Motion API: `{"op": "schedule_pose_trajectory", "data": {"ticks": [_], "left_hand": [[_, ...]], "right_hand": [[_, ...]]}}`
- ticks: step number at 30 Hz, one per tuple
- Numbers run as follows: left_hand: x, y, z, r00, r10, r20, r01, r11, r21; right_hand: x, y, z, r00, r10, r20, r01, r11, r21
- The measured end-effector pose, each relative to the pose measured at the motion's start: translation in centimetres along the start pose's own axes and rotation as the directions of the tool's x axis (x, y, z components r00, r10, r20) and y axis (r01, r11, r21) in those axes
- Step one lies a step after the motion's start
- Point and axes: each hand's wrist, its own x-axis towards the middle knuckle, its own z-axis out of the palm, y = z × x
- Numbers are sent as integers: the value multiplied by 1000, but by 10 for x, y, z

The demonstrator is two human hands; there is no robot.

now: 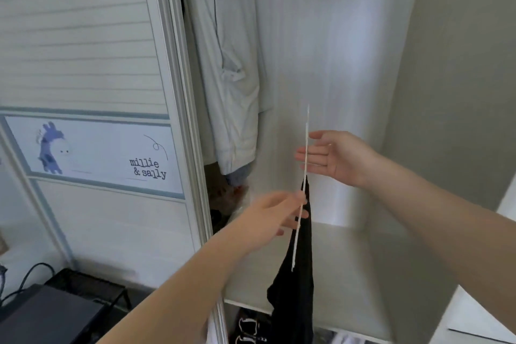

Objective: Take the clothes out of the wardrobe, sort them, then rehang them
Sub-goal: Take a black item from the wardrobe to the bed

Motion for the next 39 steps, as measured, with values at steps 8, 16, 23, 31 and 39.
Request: {"op": "schedule_pose_trajectory", "data": {"ticks": [8,16,23,31,39], "left_hand": [[61,59,-77,937,256,-236,-212,957,197],[139,141,-148,794,459,-400,-217,827,518],[203,220,-202,688,593,-417,-134,669,731],[242,318,-257,552,722,-418,109,434,894],[272,372,-300,506,703,-500,298,401,866]], "right_hand": [[93,-82,32,978,-124,165,109,990,94],[184,-194,51,914,-316,254,297,948,113],[249,-295,74,803,-498,328,513,857,43],[309,-399,113,717,-613,331,643,765,24],[353,-449,140,742,-572,349,624,780,-48]]}}
